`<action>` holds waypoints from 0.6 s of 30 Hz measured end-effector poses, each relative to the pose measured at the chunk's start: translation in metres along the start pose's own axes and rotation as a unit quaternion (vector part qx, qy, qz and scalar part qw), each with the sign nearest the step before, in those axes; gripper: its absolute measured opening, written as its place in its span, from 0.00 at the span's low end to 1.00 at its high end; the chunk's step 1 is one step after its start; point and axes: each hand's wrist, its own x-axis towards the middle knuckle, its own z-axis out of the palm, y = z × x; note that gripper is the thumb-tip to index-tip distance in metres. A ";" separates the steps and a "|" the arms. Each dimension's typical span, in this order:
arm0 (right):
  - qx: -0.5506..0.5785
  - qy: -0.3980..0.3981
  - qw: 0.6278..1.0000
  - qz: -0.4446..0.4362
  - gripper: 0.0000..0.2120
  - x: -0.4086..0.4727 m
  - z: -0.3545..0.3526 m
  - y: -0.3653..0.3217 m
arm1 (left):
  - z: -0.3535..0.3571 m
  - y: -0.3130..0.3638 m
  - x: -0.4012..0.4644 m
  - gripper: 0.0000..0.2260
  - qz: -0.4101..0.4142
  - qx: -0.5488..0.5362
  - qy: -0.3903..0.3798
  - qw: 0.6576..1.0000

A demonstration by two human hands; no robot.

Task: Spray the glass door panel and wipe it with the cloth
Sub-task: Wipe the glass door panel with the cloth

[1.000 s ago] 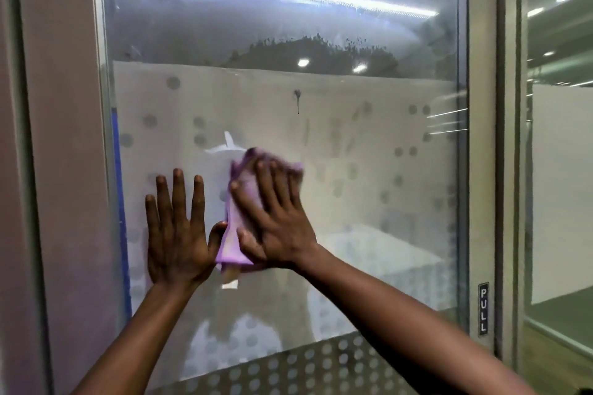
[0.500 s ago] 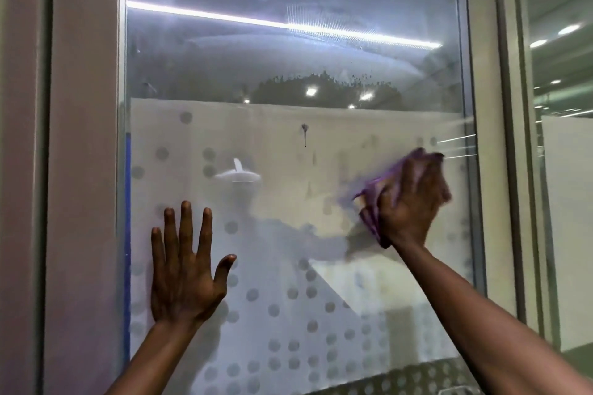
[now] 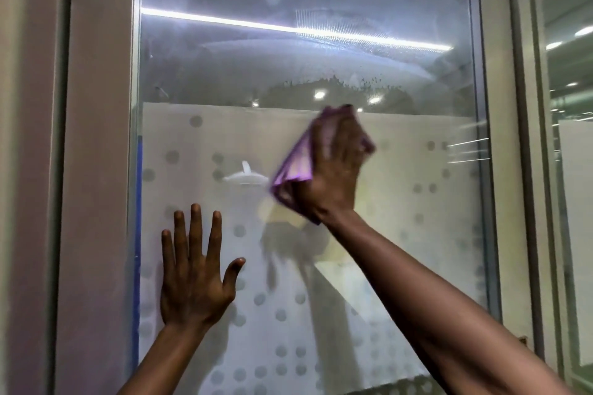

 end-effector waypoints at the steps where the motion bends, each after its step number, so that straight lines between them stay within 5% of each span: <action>1: -0.011 -0.015 0.994 -0.106 0.54 0.002 0.003 -0.009 | 0.000 0.000 0.000 0.37 0.001 -0.002 0.001 1.000; 5: -0.048 -0.053 0.885 -0.459 0.37 0.009 0.004 -0.019 | -0.001 -0.003 0.001 0.36 0.010 -0.015 0.005 1.000; 8: -0.078 -0.065 0.856 -0.508 0.36 0.018 -0.005 0.001 | -0.001 -0.005 0.001 0.37 0.010 -0.019 0.006 1.000; 11: -0.094 -0.024 0.916 -0.389 0.36 0.024 -0.012 0.041 | -0.001 -0.003 0.001 0.37 0.006 -0.020 0.006 1.000; 14: -0.095 0.051 0.979 -0.170 0.37 0.023 -0.023 0.092 | 0.000 -0.002 0.001 0.37 0.001 -0.020 0.003 1.000; 18: -0.062 0.109 0.972 0.199 0.36 0.022 -0.032 0.138 | 0.003 0.000 0.000 0.38 -0.001 -0.017 0.006 1.000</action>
